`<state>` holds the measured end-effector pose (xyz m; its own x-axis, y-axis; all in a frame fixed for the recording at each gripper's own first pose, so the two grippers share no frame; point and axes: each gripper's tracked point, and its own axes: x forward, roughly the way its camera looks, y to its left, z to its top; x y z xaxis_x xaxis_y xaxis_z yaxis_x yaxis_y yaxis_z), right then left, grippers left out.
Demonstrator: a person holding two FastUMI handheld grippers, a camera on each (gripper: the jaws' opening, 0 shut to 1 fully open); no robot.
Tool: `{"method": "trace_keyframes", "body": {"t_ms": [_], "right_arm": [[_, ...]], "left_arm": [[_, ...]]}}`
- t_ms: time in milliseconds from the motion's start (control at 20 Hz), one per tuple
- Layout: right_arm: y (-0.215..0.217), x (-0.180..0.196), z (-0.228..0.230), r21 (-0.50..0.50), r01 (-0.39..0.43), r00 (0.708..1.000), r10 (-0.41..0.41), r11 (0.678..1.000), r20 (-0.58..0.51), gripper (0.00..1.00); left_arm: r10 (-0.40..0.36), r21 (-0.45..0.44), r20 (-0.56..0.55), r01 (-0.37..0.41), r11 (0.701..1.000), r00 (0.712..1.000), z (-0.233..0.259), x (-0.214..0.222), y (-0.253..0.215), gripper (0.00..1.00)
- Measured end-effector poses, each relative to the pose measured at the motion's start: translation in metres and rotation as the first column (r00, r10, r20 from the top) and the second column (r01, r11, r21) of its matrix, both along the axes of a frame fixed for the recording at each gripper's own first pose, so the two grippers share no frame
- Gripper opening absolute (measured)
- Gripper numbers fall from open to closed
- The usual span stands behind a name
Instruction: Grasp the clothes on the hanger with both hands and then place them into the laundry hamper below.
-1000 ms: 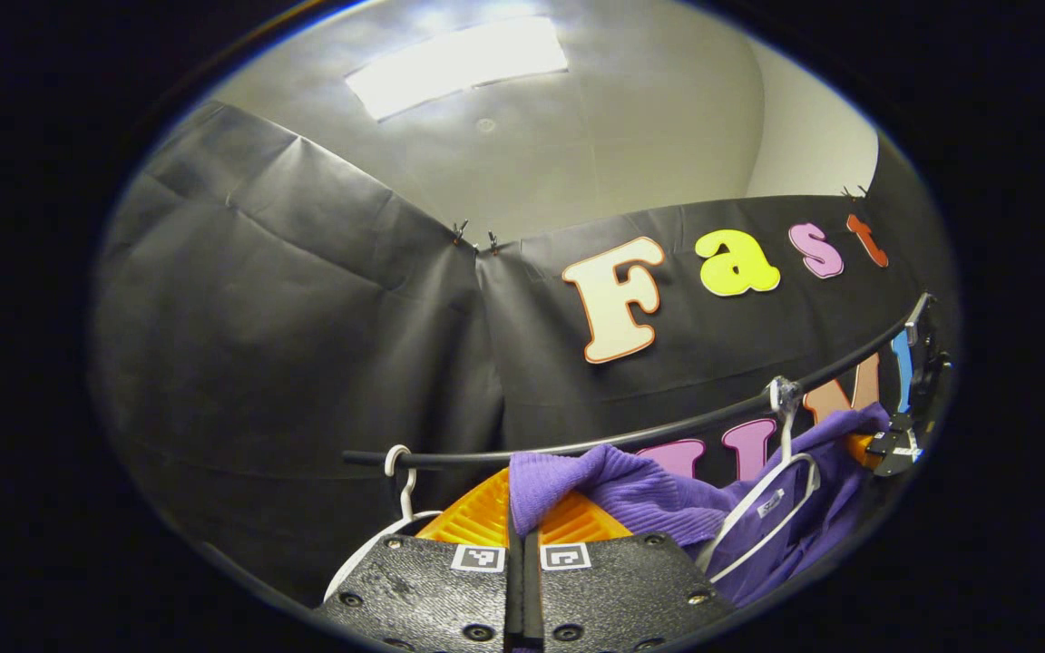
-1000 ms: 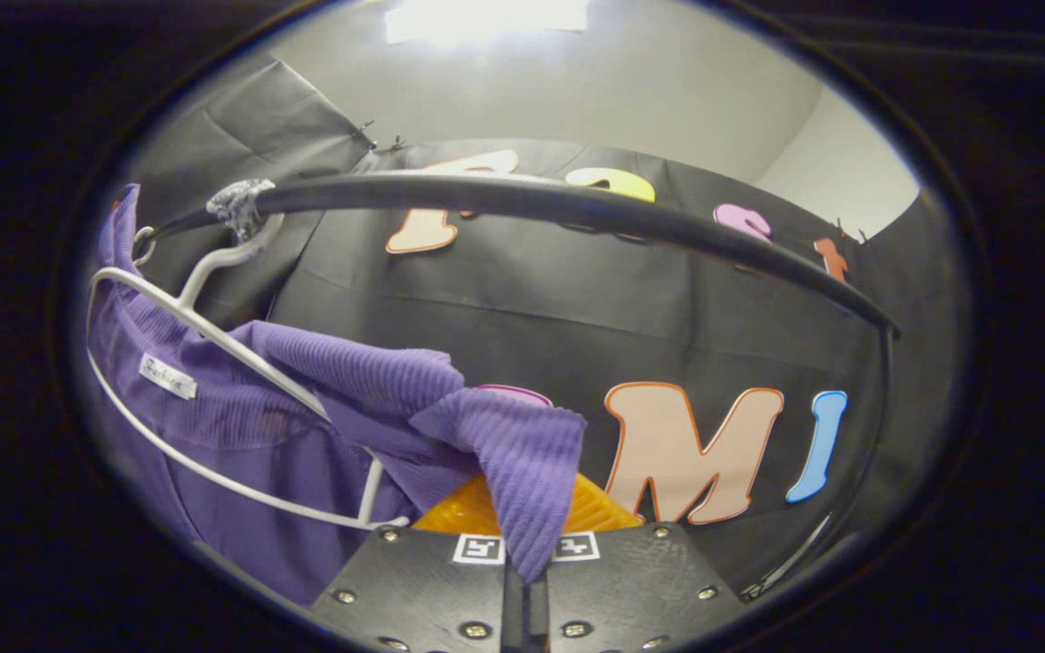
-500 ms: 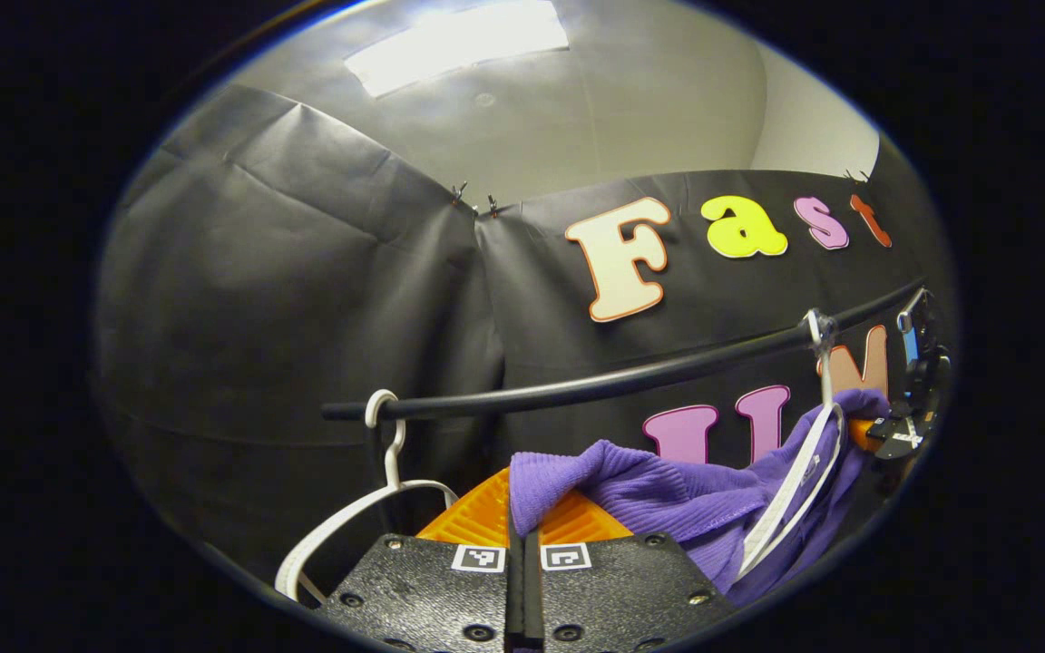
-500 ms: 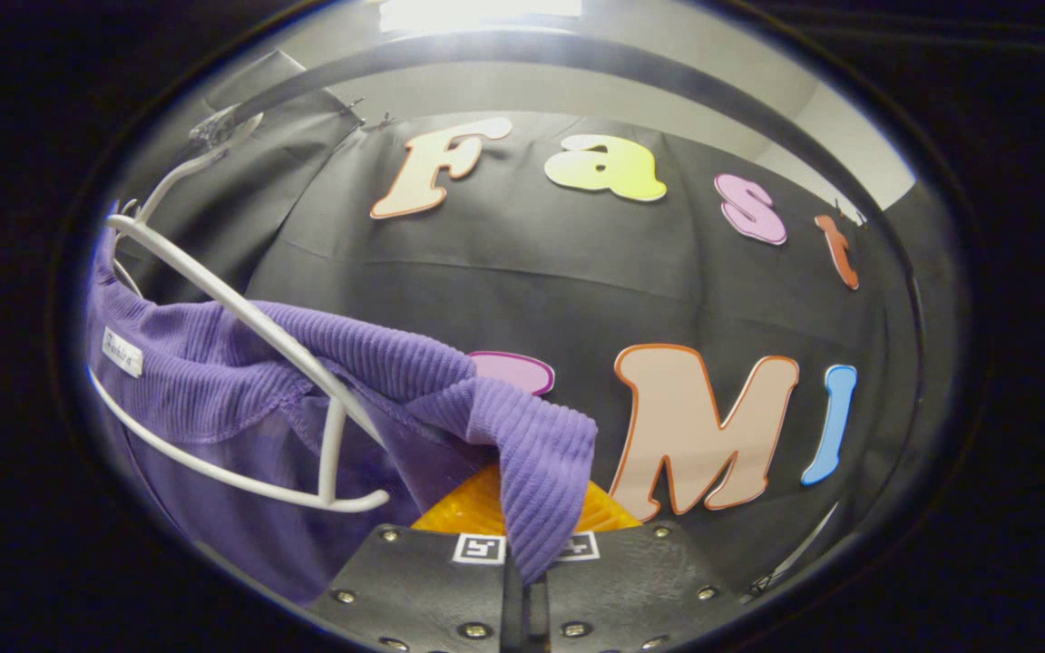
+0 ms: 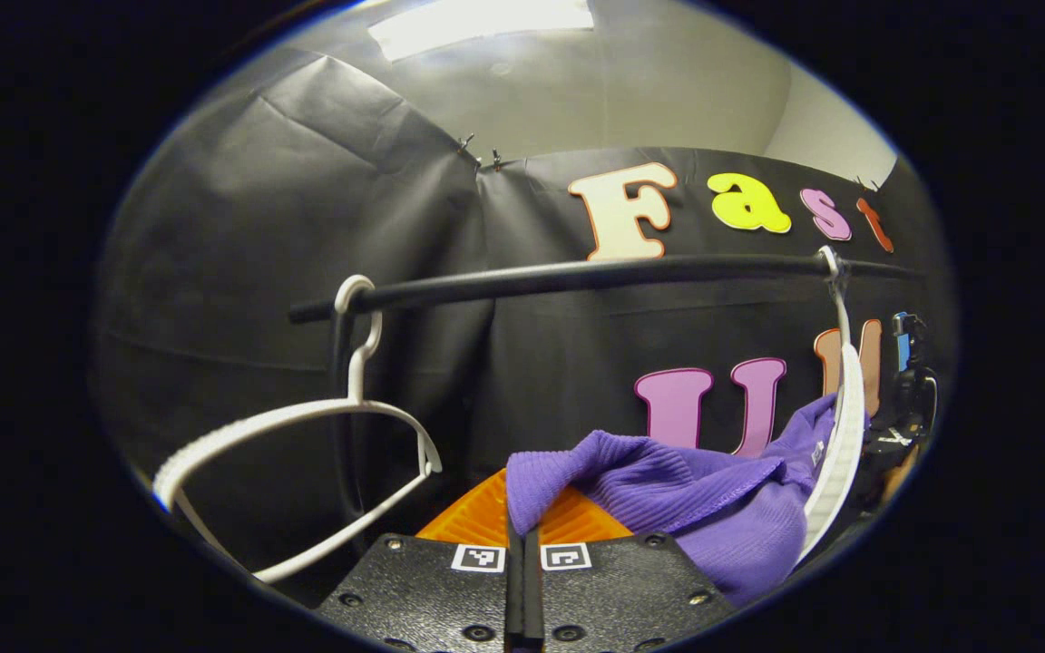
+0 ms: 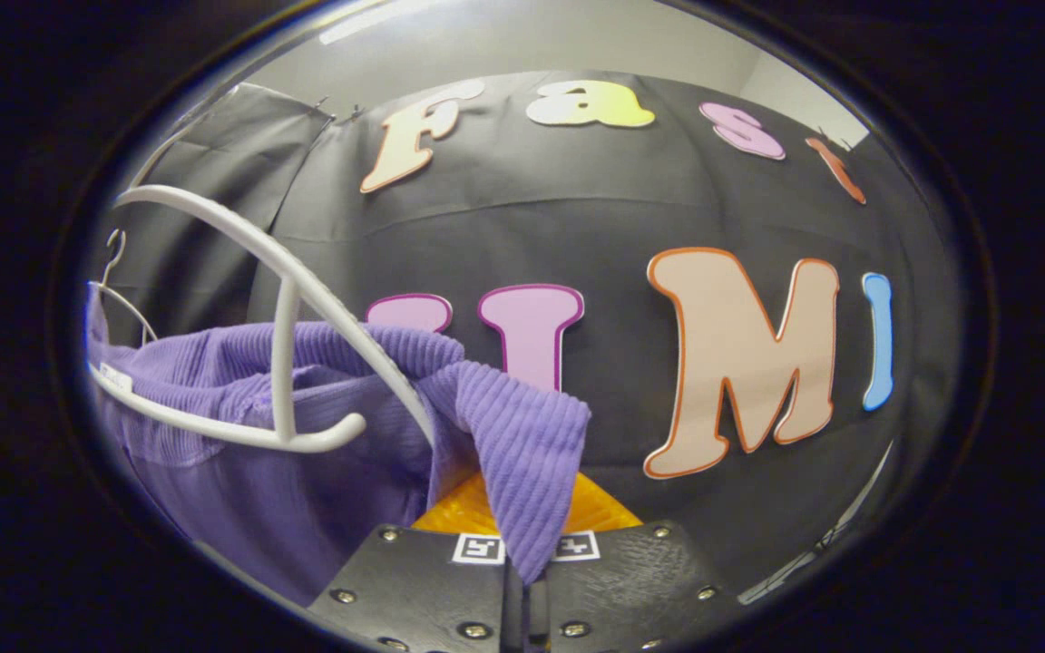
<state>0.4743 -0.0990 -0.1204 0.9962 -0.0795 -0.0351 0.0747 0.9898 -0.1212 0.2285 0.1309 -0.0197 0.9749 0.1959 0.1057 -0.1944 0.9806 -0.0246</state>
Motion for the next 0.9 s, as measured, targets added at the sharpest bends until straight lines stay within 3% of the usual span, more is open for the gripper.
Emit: {"method": "trace_keyframes", "body": {"t_ms": [100,250,400,900], "right_arm": [[-0.009,0.003,-0.023,0.023,0.028,0.998,-0.027,0.999,-0.053,0.00],[-0.002,-0.001,-0.072,0.085,-0.008,0.989,0.020,0.996,-0.144,0.06],[-0.002,-0.019,-0.097,0.074,-0.018,0.990,0.028,0.997,-0.141,0.07],[-0.008,-0.105,-0.114,0.149,-0.001,0.986,0.026,0.989,-0.167,0.07]], "left_arm": [[-0.057,-0.051,-0.026,0.055,0.997,0.998,-0.020,0.005,-0.012,0.00],[-0.164,-0.152,-0.116,0.145,0.978,0.980,-0.064,0.005,-0.032,0.00],[-0.118,-0.113,-0.121,0.104,0.988,0.986,-0.082,-0.002,-0.024,0.00],[-0.121,-0.136,-0.158,0.099,0.986,0.980,-0.121,-0.049,-0.027,0.00]]}}
